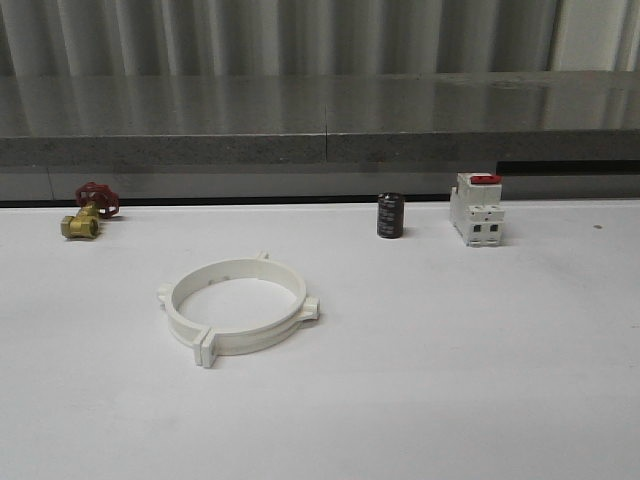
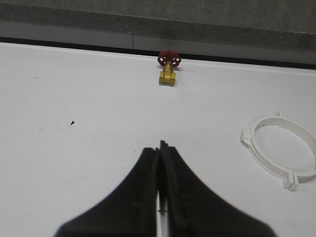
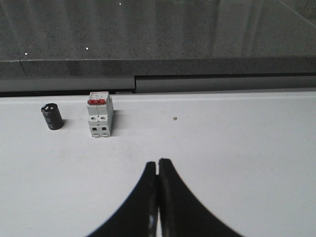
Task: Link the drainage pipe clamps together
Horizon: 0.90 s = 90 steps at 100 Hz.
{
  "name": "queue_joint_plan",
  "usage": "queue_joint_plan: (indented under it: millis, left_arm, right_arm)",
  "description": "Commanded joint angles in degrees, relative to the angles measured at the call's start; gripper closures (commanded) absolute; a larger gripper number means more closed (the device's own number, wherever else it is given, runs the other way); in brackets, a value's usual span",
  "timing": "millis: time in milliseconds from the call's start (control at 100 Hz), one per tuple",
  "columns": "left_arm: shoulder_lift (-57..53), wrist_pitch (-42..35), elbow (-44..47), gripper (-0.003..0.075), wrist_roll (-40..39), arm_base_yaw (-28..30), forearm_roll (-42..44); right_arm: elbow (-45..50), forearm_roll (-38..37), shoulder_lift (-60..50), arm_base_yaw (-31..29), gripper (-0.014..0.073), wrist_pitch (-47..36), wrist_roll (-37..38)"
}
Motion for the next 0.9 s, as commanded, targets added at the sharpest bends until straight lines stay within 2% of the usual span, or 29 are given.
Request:
queue_joint_plan:
  millis: [0, 260, 450, 520, 650, 890]
  left_arm:
    - [0.4, -4.8, -1.5, 0.0741, 0.0, 0.0, -0.3]
    - [0.4, -4.8, -1.5, 0.0741, 0.0, 0.0, -0.3]
    - [0.4, -4.8, -1.5, 0.0741, 0.0, 0.0, -0.3]
    - [0.4, -4.8, -1.5, 0.0741, 0.0, 0.0, -0.3]
    - [0.4, -4.8, -1.5, 0.0741, 0.0, 0.0, -0.3]
    - [0.5, -4.8, -1.5, 0.0741, 0.0, 0.0, -0.3]
  right_arm:
    - [2.1, -0.9, -4.0, -0.4, 0.0659, -7.4, -0.1]
    - [13.0, 0.2, -16.7, -1.6, 0.0659, -12.4, -0.7]
    - [21.4, 11.0, -20.8, -2.7, 0.0659, -21.3, -12.9]
    - [23.6, 12.1, -23.0, -3.2, 0.0659, -21.2, -13.6]
    - [23.4, 11.6, -27.9, -4.7, 0.0659, -14.6, -13.6]
    - [23.4, 11.1, -27.8, -4.8, 0.0659, -13.4, -13.6]
